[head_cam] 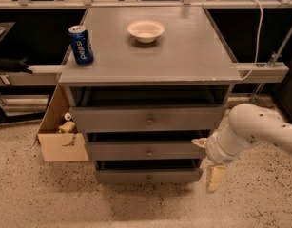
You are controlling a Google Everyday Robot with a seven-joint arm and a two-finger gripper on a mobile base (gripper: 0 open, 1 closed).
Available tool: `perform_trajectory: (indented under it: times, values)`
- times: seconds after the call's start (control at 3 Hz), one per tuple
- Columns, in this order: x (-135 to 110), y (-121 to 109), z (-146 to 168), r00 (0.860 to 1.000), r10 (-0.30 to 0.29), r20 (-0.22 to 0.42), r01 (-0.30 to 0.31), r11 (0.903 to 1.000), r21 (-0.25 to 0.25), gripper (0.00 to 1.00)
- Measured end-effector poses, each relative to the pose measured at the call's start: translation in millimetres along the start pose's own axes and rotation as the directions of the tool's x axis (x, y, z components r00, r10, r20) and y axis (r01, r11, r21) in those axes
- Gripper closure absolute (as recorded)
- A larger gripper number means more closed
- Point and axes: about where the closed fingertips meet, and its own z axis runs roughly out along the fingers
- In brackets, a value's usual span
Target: Open middle drawer
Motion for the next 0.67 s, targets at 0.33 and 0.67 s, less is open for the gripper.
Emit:
perform_trajectory:
  times: [0.33, 0.67]
  values:
    - [21.9, -14.3, 50.6, 0.999, -0.046, -0.023, 0.046, 0.9989, -0.009, 0.0]
    - [34.2, -30.3, 90.1, 0.995, -0.096, -0.032, 0.096, 0.9954, -0.002, 0.0]
